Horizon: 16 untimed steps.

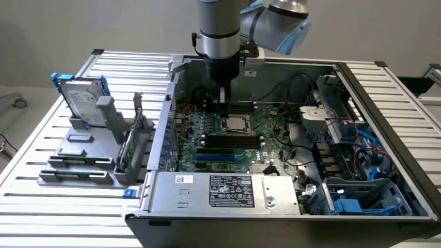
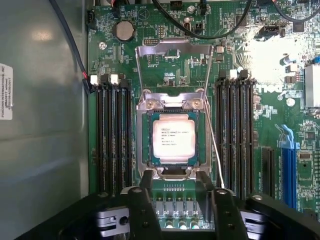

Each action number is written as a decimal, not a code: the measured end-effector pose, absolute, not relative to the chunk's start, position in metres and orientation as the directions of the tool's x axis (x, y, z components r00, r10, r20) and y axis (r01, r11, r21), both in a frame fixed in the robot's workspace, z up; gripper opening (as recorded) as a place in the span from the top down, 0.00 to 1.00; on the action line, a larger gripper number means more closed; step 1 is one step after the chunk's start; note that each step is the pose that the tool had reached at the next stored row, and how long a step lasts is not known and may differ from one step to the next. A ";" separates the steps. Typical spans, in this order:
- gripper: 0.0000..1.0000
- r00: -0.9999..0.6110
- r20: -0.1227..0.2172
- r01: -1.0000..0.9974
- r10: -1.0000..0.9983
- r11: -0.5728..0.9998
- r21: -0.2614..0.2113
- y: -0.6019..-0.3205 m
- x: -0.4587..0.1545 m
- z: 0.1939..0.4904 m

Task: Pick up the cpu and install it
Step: 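Place the cpu into insertion slot, then close the cpu cover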

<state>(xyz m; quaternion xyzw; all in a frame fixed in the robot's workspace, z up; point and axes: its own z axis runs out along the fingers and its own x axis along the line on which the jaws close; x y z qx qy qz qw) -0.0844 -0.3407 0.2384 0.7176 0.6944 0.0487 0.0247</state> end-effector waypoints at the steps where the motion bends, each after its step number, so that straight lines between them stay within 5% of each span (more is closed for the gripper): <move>1: 0.58 0.032 0.036 0.994 0.999 -0.035 0.103 -0.341 -0.086 0.239; 8: 0.88 0.036 0.036 0.994 0.999 -0.039 0.103 -0.341 -0.094 0.239; 16: 0.89 0.036 0.036 0.994 0.999 -0.039 0.103 -0.341 -0.094 0.240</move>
